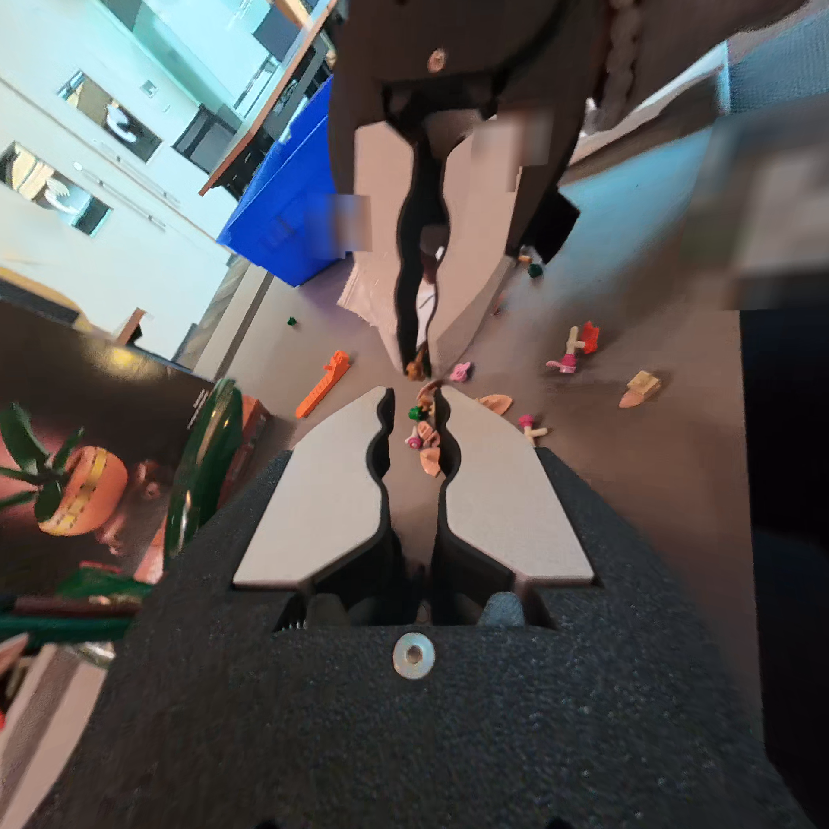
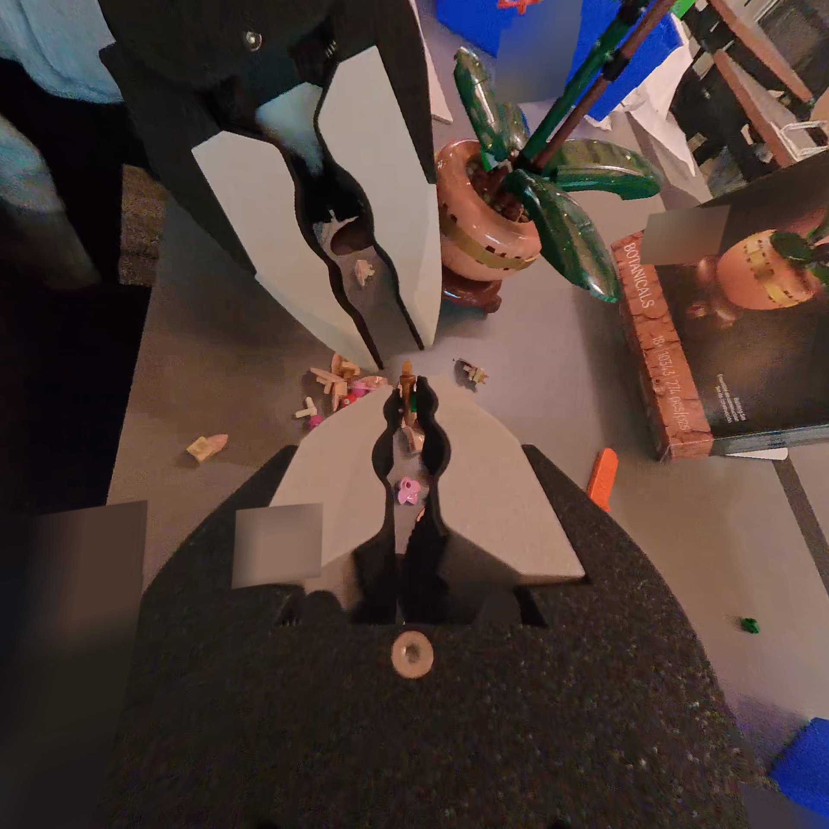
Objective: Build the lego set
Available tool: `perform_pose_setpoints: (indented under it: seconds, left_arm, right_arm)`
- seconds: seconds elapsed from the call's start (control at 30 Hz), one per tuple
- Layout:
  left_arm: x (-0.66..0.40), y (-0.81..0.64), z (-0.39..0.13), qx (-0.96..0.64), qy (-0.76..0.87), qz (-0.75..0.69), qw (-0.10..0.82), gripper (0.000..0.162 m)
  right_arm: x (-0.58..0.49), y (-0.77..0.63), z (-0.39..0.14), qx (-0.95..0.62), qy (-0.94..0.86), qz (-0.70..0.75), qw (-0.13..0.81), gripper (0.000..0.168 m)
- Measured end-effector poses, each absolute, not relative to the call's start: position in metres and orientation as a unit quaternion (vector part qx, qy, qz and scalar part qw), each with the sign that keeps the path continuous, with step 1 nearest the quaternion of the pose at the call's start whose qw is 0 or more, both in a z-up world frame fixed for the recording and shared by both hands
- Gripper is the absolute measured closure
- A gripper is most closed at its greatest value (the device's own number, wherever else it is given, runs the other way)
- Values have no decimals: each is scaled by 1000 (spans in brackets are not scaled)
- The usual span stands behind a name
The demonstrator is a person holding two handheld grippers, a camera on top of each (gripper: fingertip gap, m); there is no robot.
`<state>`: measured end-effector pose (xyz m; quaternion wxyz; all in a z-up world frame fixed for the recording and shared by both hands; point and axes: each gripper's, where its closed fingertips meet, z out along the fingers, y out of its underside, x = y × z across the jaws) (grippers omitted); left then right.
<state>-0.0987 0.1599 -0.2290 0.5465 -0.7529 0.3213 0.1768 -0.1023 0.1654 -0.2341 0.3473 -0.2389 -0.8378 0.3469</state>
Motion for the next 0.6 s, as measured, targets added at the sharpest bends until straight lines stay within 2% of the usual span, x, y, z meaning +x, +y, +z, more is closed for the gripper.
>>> perform_pose_setpoints:
  seconds: [0.2,0.47,0.6]
  left_arm:
    - [-95,166,-232,-741,368,226,515,156]
    - [-89,158,-236,-729,407,217,505,160]
    - [-90,153,-240,-744,398,204,496,160]
  right_arm:
    - [-101,164,-240,-230,-856,314,340,162]
    - [-96,157,-242,-217,-864,324,320,163]
    - [-98,155,-247,-167,-876,277,358,162]
